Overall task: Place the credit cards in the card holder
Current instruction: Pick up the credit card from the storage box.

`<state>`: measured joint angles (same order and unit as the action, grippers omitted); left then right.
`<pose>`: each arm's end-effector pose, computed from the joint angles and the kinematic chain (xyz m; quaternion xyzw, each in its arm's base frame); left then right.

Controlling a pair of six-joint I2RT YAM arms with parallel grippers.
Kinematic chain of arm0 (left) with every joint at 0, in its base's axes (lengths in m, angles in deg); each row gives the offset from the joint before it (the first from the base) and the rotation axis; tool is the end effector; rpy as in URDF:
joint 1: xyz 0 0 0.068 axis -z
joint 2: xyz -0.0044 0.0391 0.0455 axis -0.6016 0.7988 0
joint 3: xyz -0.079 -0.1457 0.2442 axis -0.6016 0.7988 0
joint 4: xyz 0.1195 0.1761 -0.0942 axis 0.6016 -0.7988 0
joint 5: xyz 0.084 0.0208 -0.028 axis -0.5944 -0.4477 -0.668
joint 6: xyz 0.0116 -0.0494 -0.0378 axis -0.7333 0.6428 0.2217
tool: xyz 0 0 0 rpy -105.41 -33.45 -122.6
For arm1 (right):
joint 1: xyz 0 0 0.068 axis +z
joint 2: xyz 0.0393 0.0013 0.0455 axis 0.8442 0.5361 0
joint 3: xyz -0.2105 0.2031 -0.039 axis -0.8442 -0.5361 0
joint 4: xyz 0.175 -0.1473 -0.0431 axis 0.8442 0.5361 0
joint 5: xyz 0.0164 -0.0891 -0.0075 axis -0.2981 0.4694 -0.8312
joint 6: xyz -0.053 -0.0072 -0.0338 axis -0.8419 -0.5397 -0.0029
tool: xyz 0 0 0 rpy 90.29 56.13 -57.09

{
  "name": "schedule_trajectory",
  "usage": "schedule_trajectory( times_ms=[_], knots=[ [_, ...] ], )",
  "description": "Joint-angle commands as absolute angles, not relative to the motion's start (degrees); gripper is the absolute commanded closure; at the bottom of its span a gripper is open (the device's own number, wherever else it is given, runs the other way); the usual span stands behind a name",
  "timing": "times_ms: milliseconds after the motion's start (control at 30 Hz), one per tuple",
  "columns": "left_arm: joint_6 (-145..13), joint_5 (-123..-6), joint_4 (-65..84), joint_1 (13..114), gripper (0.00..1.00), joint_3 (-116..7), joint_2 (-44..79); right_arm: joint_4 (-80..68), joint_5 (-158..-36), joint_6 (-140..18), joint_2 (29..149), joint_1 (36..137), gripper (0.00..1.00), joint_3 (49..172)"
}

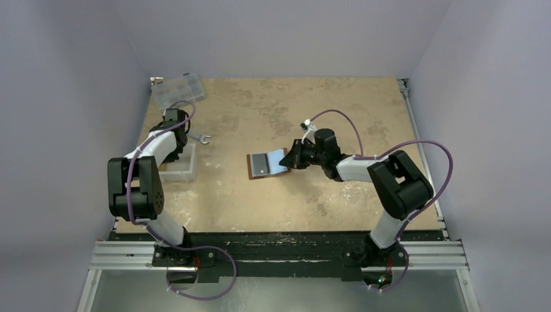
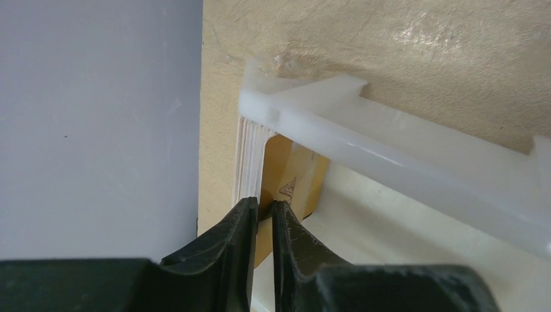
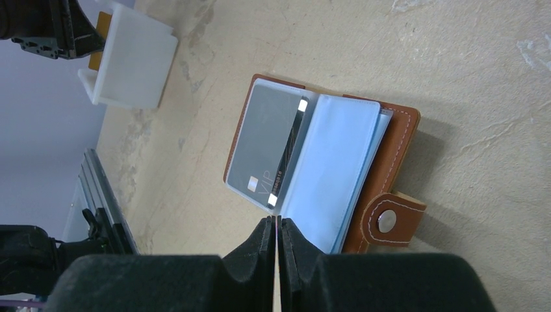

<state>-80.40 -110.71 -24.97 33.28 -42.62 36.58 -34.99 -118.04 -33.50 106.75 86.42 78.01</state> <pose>0.2960 0.0491 0.2236 -0.0728 0.9259 0.3295 0.1701 0.2856 0.1834 0.2003 -0.0884 0.8340 0.4412 0.3193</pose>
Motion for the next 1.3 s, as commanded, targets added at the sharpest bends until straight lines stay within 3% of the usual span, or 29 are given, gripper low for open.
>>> schedule_trajectory(
  times_ms=[0, 400, 567, 1033, 1133, 1267],
  knots=[
    [-80.65, -112.45, -25.07, 32.72, 0.84, -43.69, 33.81, -37.63, -119.67, -33.21, 105.96, 86.24, 0.87, 77.79],
    [-79.80, -111.35, -27.92, 32.76, 0.90, -44.61, 32.16, -37.89, -120.20, -32.87, 106.51, 86.28, 0.87, 77.95],
    [-78.70, -109.65, -30.44, 32.75, 0.97, -46.20, 31.35, -37.98, -120.29, -32.85, 106.60, 86.26, 0.87, 77.97],
    [-66.90, -103.64, -44.73, 32.71, 1.00, -61.46, 25.41, -37.65, -119.79, -32.85, 106.87, 86.29, 0.87, 78.12],
    [-63.23, -96.14, -46.00, 32.81, 1.00, -65.08, 22.28, -34.86, -118.89, -33.92, 105.75, 86.24, 0.87, 79.01],
    [-54.44, -75.11, -37.00, 32.98, 1.00, -61.42, 15.73, -29.38, -114.26, -37.46, 103.48, 86.29, 0.83, 80.09]
  ],
)
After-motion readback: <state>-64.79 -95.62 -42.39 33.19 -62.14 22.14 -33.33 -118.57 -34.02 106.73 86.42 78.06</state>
